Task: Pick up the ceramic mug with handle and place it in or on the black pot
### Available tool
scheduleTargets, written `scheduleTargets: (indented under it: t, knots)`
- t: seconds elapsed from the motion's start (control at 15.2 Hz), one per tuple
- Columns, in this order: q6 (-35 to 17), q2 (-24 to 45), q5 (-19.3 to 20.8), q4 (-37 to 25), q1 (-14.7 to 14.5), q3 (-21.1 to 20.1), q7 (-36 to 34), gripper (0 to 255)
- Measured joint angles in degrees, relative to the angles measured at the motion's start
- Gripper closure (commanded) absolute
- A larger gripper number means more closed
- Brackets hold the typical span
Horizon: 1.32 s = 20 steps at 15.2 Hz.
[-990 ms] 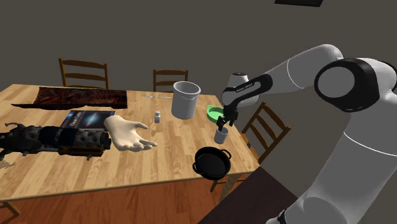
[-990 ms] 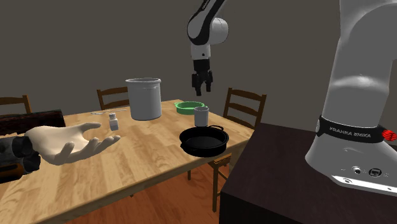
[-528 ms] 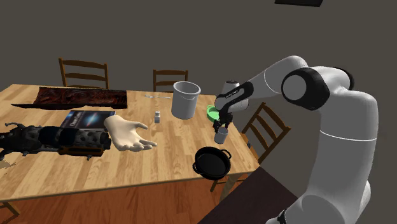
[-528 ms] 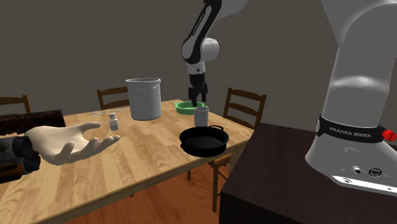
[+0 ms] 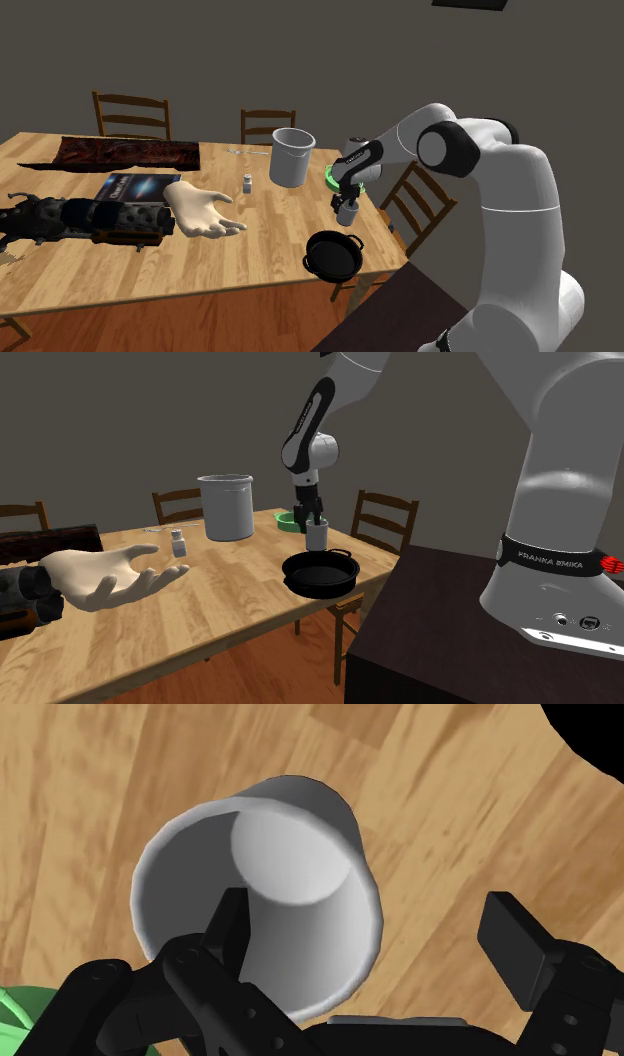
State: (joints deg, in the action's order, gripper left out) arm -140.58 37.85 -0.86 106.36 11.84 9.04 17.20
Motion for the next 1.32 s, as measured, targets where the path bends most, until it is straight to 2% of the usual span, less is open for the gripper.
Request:
scheduleTargets:
  t: [0.59, 0.66, 1.32]
  knots:
    - [-1.87, 2.06, -0.23, -0.22, 0.30, -0.22, 0.14, 0]
    - [-1.87, 2.06, -0.23, -0.22, 0.30, -0.22, 0.14, 255]
    - [-1.87, 2.07, -0.23, -0.22, 0.30, -0.22, 0.14, 255]
